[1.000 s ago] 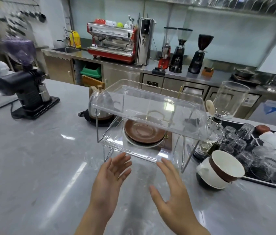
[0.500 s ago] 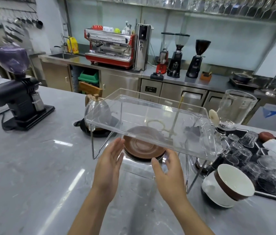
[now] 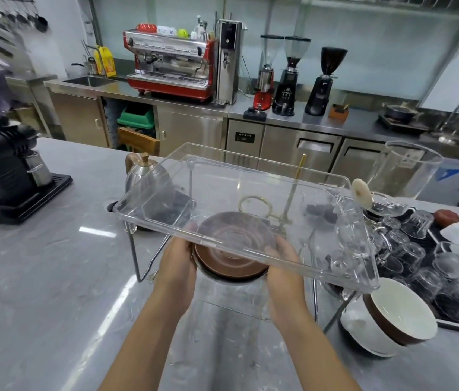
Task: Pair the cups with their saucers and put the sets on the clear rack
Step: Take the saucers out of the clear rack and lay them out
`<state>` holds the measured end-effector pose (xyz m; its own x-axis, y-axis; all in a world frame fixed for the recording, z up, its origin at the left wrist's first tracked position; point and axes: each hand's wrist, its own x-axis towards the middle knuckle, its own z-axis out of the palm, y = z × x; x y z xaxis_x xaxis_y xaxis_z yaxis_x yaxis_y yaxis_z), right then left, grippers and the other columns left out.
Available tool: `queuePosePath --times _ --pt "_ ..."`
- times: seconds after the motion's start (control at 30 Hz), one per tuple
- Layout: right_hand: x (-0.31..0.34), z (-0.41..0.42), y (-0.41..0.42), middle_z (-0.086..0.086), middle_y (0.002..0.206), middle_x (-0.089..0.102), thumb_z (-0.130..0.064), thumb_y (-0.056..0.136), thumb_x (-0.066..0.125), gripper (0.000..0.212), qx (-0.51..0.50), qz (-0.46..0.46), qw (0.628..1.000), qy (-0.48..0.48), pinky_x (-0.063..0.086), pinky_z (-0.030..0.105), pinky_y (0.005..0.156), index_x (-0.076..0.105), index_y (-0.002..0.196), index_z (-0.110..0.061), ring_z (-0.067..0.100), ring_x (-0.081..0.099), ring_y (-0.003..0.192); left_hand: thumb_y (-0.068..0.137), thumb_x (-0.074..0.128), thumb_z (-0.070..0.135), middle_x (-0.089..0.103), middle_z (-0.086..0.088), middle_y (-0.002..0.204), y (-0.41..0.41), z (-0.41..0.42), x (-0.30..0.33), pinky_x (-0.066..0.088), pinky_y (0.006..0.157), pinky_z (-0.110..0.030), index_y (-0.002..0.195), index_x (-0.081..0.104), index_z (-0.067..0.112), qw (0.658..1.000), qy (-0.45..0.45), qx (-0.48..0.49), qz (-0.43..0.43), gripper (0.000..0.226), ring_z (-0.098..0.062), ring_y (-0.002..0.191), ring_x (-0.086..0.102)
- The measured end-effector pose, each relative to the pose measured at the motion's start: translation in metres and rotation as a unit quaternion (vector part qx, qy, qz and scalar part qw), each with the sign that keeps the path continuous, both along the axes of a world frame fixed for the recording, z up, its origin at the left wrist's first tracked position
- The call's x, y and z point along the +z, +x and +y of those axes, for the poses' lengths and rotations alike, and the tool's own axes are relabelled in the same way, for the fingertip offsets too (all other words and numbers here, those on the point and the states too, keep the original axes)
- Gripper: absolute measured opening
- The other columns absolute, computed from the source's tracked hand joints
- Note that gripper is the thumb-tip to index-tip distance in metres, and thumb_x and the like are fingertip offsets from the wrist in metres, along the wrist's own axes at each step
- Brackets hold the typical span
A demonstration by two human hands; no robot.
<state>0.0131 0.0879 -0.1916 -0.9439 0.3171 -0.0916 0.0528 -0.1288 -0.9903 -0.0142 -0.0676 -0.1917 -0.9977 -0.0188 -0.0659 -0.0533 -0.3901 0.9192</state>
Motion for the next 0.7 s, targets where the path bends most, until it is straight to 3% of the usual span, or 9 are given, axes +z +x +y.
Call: queuePosePath --times 0.07,0.27,0.33,0.4,0.47,0.63,0.7 --pt "0.000 0.000 -0.004 -0.011 0.105 0.077 -0.026 0.103 0.053 0.019 0.001 -0.009 1.000 -0.023 0.051 0.021 0.082 0.067 0.114 -0.031 0.005 0.070 0.103 0.106 0.041 0.029 0.078 -0.007 0.111 -0.005 0.001 0.000 0.050 0.089 -0.036 0.105 0.080 0.020 1.000 -0.008 -0.003 -0.002 0.040 -0.019 0.105 0.073" --pt "-0.001 -0.002 -0.006 0.002 0.124 0.070 -0.013 0.103 0.047 0.032 -0.003 -0.018 0.999 -0.049 0.050 0.020 0.081 0.062 0.131 -0.019 0.015 0.065 0.115 0.105 0.044 0.029 0.077 -0.011 0.113 -0.007 0.003 -0.003 0.050 0.096 -0.042 0.113 0.076 0.012 1.000 -0.009 0.007 -0.021 0.037 -0.022 0.107 0.073" --pt "-0.001 -0.002 -0.005 0.002 0.126 0.069 -0.014 0.103 0.047 0.032 -0.002 -0.020 0.999 -0.046 0.051 0.024 0.088 0.061 0.132 -0.019 0.016 0.063 0.118 0.105 0.044 0.029 0.078 -0.010 0.112 -0.006 0.004 -0.002 0.049 0.096 -0.041 0.112 0.076 0.012 1.000 0.000 0.013 -0.025 0.037 -0.021 0.106 0.073" --pt "0.000 -0.003 -0.002 0.001 0.130 0.066 -0.016 0.103 0.048 0.033 -0.002 -0.025 0.999 -0.042 0.047 0.036 0.105 0.059 0.134 -0.021 0.017 0.059 0.123 0.105 0.044 0.030 0.078 -0.009 0.113 -0.003 0.004 -0.001 0.049 0.096 -0.041 0.112 0.077 0.013 1.000 0.002 0.011 -0.021 0.038 -0.020 0.107 0.073" --pt "0.003 -0.005 0.002 -0.005 0.130 0.065 -0.020 0.102 0.050 0.032 0.000 -0.031 0.999 -0.026 0.041 0.041 0.112 0.059 0.133 -0.026 0.013 0.057 0.124 0.105 0.044 0.033 0.078 -0.007 0.113 0.002 0.003 0.001 0.049 0.093 -0.038 0.111 0.078 0.016 1.000 0.002 0.010 -0.009 0.038 -0.018 0.107 0.073" --pt "0.015 -0.009 0.014 -0.015 0.123 0.068 -0.054 0.097 0.052 0.036 0.012 -0.015 1.000 0.015 0.041 0.036 0.106 0.065 0.125 -0.035 0.004 0.058 0.121 0.103 0.045 0.034 0.078 0.000 0.112 0.020 0.000 0.007 0.052 0.086 -0.027 0.102 0.081 0.028 1.000 0.009 0.019 0.006 0.037 -0.011 0.105 0.073" --pt "0.017 -0.011 0.022 -0.017 0.127 0.066 -0.053 0.097 0.053 0.036 0.019 -0.002 1.000 0.017 0.040 0.033 0.106 0.064 0.127 -0.037 0.002 0.055 0.124 0.103 0.045 0.030 0.079 0.003 0.111 0.029 -0.001 0.011 0.056 0.080 -0.020 0.100 0.082 0.030 0.999 0.025 0.026 0.006 0.037 -0.009 0.104 0.073"
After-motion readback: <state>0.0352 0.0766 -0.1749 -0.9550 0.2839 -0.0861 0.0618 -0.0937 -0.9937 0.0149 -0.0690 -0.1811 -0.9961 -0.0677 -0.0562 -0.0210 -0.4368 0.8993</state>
